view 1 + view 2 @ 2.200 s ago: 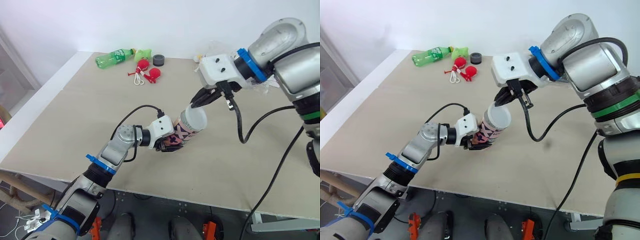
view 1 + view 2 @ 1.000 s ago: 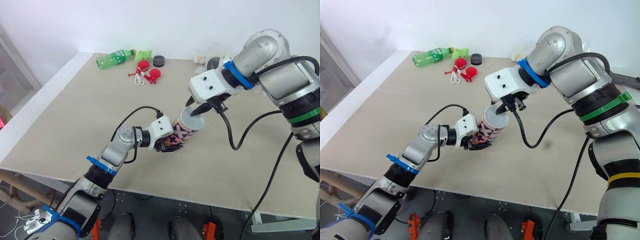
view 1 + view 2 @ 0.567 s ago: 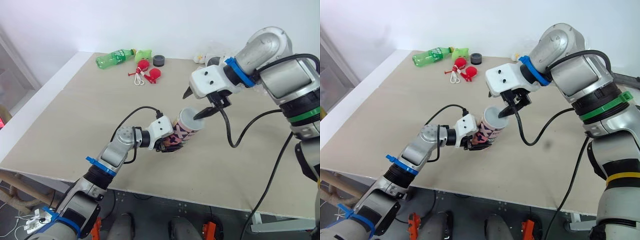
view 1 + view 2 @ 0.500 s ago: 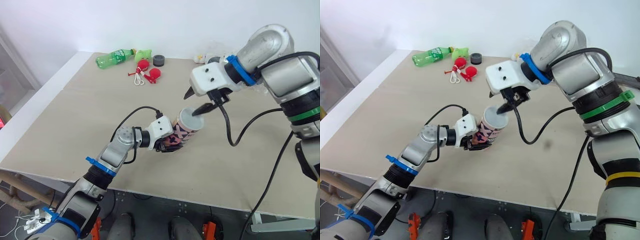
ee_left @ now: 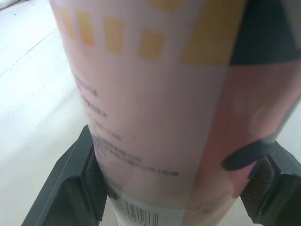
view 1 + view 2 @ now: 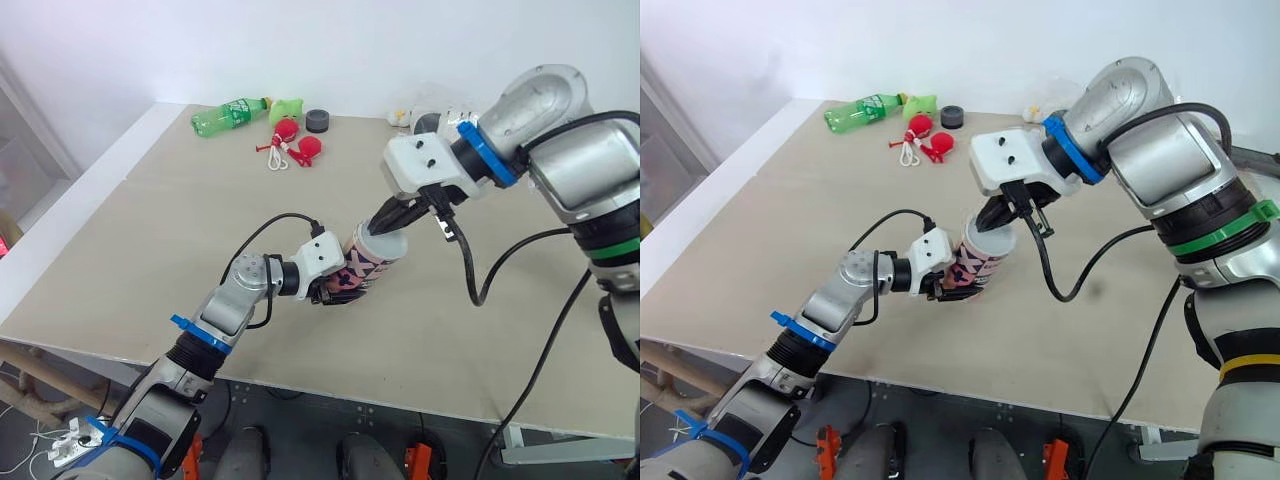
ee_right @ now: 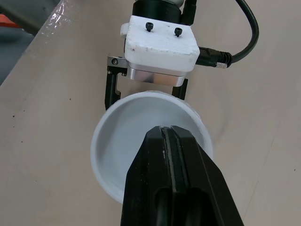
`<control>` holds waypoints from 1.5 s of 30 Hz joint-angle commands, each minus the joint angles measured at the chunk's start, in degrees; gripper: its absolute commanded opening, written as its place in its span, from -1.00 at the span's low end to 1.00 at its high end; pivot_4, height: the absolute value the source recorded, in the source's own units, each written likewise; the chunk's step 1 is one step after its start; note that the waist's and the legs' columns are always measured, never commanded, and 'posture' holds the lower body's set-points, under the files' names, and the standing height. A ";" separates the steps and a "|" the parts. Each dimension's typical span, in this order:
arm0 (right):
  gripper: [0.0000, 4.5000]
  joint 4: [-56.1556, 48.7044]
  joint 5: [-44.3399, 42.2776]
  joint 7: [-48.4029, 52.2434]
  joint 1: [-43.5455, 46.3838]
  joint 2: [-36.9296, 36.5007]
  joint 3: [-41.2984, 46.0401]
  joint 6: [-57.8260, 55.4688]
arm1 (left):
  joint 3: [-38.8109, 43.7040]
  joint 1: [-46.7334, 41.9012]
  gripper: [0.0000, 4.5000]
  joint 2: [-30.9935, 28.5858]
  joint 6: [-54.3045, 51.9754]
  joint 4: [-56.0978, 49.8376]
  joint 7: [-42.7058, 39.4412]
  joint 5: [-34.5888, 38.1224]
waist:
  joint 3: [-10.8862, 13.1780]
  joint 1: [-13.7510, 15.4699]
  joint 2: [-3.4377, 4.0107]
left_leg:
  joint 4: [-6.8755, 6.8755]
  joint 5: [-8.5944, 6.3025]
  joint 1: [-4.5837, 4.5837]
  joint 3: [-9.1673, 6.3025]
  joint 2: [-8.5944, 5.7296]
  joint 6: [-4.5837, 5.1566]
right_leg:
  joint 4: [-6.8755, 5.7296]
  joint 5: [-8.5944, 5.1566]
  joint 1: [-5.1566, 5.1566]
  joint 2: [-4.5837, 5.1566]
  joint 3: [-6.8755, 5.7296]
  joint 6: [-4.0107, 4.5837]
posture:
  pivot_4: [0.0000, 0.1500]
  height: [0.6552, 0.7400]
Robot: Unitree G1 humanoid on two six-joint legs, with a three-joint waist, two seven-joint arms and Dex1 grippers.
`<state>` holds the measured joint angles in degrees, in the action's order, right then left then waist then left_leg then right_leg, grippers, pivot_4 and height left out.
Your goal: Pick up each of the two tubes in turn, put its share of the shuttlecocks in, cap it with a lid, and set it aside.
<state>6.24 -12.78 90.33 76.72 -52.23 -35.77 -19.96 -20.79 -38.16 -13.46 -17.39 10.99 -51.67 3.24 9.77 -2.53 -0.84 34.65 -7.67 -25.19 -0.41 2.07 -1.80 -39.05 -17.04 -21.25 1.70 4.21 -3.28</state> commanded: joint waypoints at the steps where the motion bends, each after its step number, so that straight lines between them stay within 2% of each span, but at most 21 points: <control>1: -0.98 -1.13 0.64 2.17 -0.36 0.65 1.18 -0.50 | -1.54 1.72 0.36 -0.73 -2.05 2.48 0.34 -1.77 | 0.00 0.00 0.00 | 0.00 0.00 0.00 0.00 0.00 0.00 | 0.00 0.00 0.00 0.00 0.00 -0.01 | 1.00 1.00; 8: -0.98 1.93 4.22 2.17 -1.15 4.04 0.64 0.59 | -1.77 2.20 0.36 -0.59 -2.39 1.79 0.28 -1.78 | -0.02 -0.03 -0.02 | 0.01 0.00 0.04 -0.01 0.06 0.00 | 0.00 0.02 0.02 -0.08 0.00 0.03 | 1.00 1.00; 18: -0.98 2.57 6.54 2.17 -4.28 4.88 -2.72 2.13 | -2.03 2.50 0.36 -0.54 -2.56 1.32 0.45 -1.63 | -0.26 -0.02 -0.21 | 0.02 0.00 0.14 -0.01 0.29 0.00 | 0.00 0.12 0.07 -0.28 -0.01 0.18 | 1.00 1.00; 25: -0.98 10.01 10.32 2.17 -1.72 6.58 -1.03 5.12 | -2.29 2.88 0.36 -0.58 -2.86 0.68 0.60 -1.52 | -0.51 -0.04 -0.41 | 0.02 0.00 0.26 0.11 0.46 -0.01 | 0.00 0.16 0.07 -0.33 -0.04 0.23 | 1.00 1.00; 32: -0.98 11.22 12.47 2.17 -3.35 5.96 -1.71 7.35 | -2.34 2.65 0.36 -0.33 -2.63 1.12 0.82 -1.49 | -0.55 -0.04 -0.43 | -0.01 -0.01 0.42 0.16 0.53 -0.02 | 0.00 0.09 0.07 -0.35 -0.08 0.35 | 1.00 1.00; 39: -0.98 8.67 8.97 2.17 -4.00 4.21 0.09 5.00 | -2.29 3.04 0.36 -0.63 -2.07 1.30 0.90 -1.63 | -0.56 -0.03 -0.44 | -0.04 -0.02 0.47 0.18 0.53 -0.03 | 0.01 0.01 0.07 -0.34 -0.07 0.54 | 1.00 1.00; 45: -0.98 -0.55 -4.46 0.43 -6.56 2.06 16.56 -6.54 | -0.68 5.27 0.36 -0.90 0.53 2.42 2.04 -1.18 | -0.49 0.08 -0.37 | -0.12 -0.02 0.13 0.16 0.53 -0.03 | 0.01 0.10 -0.07 -0.33 -0.07 0.50 | 1.00 1.00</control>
<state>10.76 -11.97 90.41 69.97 -49.01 -27.02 -22.80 -20.03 -35.50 -13.63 -16.46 10.12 -50.26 4.00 9.28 -2.44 -1.21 34.53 -7.69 -25.11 -0.27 2.59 -1.83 -39.04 -16.94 -21.36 1.36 4.15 -2.78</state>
